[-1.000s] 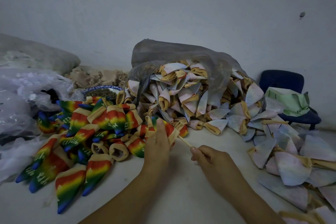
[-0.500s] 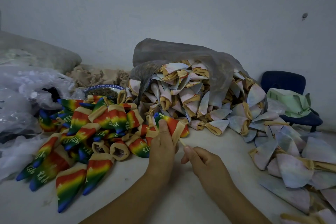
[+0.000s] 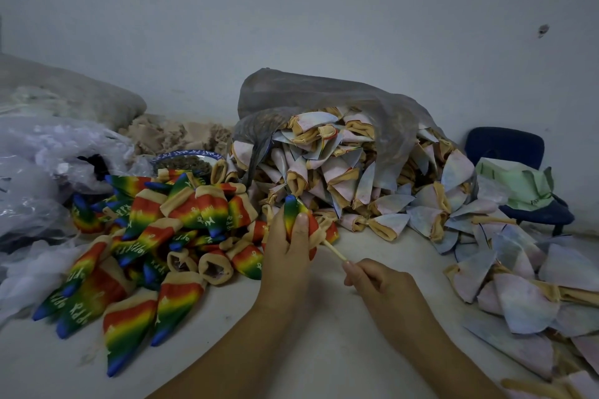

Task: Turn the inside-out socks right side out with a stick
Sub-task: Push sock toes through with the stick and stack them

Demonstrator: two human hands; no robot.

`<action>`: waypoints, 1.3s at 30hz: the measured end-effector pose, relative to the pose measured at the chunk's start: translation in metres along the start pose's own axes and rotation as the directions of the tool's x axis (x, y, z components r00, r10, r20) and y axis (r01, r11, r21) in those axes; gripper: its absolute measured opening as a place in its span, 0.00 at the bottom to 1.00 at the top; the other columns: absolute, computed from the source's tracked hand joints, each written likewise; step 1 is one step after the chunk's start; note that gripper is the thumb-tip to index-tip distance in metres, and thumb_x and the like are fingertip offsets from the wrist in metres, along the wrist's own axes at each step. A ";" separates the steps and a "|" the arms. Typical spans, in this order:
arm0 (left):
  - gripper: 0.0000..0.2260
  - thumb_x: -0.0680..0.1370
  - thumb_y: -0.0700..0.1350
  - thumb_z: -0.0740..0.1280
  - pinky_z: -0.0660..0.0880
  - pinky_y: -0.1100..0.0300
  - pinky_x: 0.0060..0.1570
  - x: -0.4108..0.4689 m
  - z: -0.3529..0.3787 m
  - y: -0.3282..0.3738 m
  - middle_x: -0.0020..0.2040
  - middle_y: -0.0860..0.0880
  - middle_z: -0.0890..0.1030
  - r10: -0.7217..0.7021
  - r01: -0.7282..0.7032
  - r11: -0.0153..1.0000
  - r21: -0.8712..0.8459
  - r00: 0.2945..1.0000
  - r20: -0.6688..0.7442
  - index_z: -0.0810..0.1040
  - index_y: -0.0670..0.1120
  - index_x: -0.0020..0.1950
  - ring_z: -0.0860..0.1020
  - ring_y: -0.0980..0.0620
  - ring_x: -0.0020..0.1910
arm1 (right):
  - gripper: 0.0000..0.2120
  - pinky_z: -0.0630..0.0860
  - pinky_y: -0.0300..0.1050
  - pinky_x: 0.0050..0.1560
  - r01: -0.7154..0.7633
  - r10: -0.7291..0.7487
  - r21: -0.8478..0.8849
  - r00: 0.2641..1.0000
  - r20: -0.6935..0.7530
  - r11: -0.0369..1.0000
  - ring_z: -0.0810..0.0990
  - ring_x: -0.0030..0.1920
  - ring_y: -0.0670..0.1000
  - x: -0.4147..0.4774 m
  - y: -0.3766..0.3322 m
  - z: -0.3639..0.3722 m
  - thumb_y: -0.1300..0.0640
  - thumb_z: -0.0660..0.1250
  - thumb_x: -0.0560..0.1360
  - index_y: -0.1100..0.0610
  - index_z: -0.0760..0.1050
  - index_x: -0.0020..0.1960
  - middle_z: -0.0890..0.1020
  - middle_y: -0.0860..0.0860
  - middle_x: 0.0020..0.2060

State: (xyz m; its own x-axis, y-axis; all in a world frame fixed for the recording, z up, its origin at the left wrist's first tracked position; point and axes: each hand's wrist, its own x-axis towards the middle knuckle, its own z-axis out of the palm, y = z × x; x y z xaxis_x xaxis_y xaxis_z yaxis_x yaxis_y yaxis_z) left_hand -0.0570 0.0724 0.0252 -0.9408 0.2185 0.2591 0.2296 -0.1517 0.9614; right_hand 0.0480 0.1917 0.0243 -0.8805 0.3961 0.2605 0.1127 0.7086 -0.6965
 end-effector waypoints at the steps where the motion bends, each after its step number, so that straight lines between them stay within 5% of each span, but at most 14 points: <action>1: 0.19 0.80 0.60 0.56 0.74 0.73 0.43 0.001 -0.001 -0.001 0.61 0.47 0.76 -0.014 0.014 1.000 -0.012 1.000 -0.002 0.73 0.54 0.67 0.76 0.60 0.55 | 0.20 0.73 0.40 0.37 0.010 -0.010 -0.017 1.000 0.011 1.000 0.80 0.38 0.44 0.000 0.000 -0.001 0.30 0.52 0.69 0.41 0.75 0.36 0.80 0.45 0.31; 5: 0.36 0.71 0.71 0.52 0.71 0.70 0.46 0.000 -0.001 -0.001 0.62 0.48 0.75 -0.029 0.029 0.999 -0.012 0.999 -0.023 0.69 0.51 0.71 0.75 0.58 0.57 | 0.18 0.72 0.38 0.37 0.057 -0.056 -0.016 0.998 0.029 0.998 0.78 0.38 0.42 -0.002 -0.005 -0.004 0.30 0.52 0.69 0.39 0.73 0.35 0.79 0.39 0.34; 8: 0.28 0.69 0.74 0.52 0.71 0.67 0.41 -0.003 0.001 0.003 0.43 0.59 0.79 -0.019 0.018 1.000 -0.015 1.000 -0.024 0.75 0.55 0.53 0.78 0.61 0.44 | 0.19 0.71 0.40 0.36 0.064 -0.064 -0.001 0.998 0.019 0.998 0.78 0.37 0.44 -0.003 -0.009 -0.004 0.30 0.52 0.69 0.40 0.74 0.36 0.79 0.43 0.33; 11: 0.28 0.67 0.74 0.52 0.70 0.66 0.36 -0.005 0.003 0.006 0.30 0.56 0.75 -0.013 0.013 1.000 0.027 1.000 -0.008 0.72 0.50 0.39 0.74 0.60 0.33 | 0.19 0.71 0.39 0.35 0.052 -0.052 0.021 0.998 0.029 0.998 0.78 0.35 0.43 -0.004 -0.013 -0.004 0.30 0.52 0.69 0.41 0.75 0.37 0.78 0.40 0.30; 17: 0.27 0.71 0.70 0.51 0.65 0.66 0.27 -0.013 0.010 0.015 0.31 0.47 0.69 0.013 -0.013 0.999 0.037 1.000 0.001 0.68 0.45 0.36 0.68 0.57 0.28 | 0.17 0.66 0.30 0.28 -0.034 0.024 0.175 0.998 0.061 0.984 0.72 0.28 0.39 -0.008 -0.023 0.010 0.41 0.57 0.78 0.47 0.77 0.37 0.75 0.38 0.25; 21: 0.30 0.68 0.71 0.49 0.67 0.61 0.32 -0.011 0.011 0.014 0.35 0.45 0.72 0.029 -0.029 0.999 0.015 1.000 0.005 0.70 0.44 0.39 0.70 0.52 0.33 | 0.18 0.63 0.29 0.25 -0.099 0.083 0.286 0.994 0.069 0.953 0.68 0.23 0.40 -0.010 -0.031 0.017 0.42 0.57 0.78 0.49 0.76 0.36 0.71 0.42 0.20; 25: 0.30 0.68 0.72 0.48 0.67 0.69 0.30 -0.012 0.008 0.012 0.33 0.47 0.71 0.033 -0.033 0.999 0.006 0.999 -0.035 0.69 0.46 0.38 0.70 0.58 0.30 | 0.19 0.66 0.32 0.28 -0.076 0.071 0.227 0.997 0.033 0.971 0.72 0.27 0.40 -0.012 -0.030 0.021 0.40 0.56 0.77 0.48 0.74 0.34 0.75 0.40 0.25; 29: 0.39 0.65 0.75 0.48 0.72 0.68 0.41 -0.012 0.003 0.004 0.45 0.48 0.81 -0.088 0.082 0.988 -0.128 0.995 -0.046 0.77 0.46 0.54 0.80 0.54 0.47 | 0.23 0.71 0.40 0.33 0.002 0.000 0.030 0.999 -0.050 1.000 0.76 0.32 0.43 -0.011 -0.026 0.015 0.30 0.46 0.69 0.45 0.71 0.34 0.79 0.44 0.29; 35: 0.41 0.68 0.73 0.48 0.75 0.56 0.60 -0.008 0.001 0.006 0.56 0.48 0.81 -0.090 0.070 0.978 -0.195 0.991 -0.097 0.73 0.47 0.68 0.79 0.51 0.59 | 0.24 0.70 0.41 0.32 0.042 -0.046 -0.115 0.998 -0.031 0.992 0.75 0.31 0.44 -0.009 -0.019 0.010 0.31 0.44 0.70 0.46 0.69 0.36 0.79 0.46 0.30; 39: 0.28 0.70 0.70 0.50 0.72 0.75 0.36 -0.012 0.005 0.007 0.40 0.50 0.77 -0.031 0.021 0.991 -0.134 0.997 -0.074 0.76 0.49 0.46 0.76 0.68 0.36 | 0.19 0.66 0.36 0.29 -0.029 0.029 -0.012 0.999 -0.040 1.000 0.72 0.27 0.40 -0.009 -0.022 0.019 0.39 0.52 0.78 0.47 0.69 0.34 0.75 0.42 0.25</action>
State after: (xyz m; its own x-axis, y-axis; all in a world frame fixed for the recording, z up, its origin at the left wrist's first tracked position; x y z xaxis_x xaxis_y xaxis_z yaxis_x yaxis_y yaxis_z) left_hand -0.0427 0.0735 0.0292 -0.9635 0.1511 0.2211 0.1739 -0.2752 0.9455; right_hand 0.0445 0.1617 0.0242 -0.8577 0.4393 0.2670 0.1436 0.7035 -0.6961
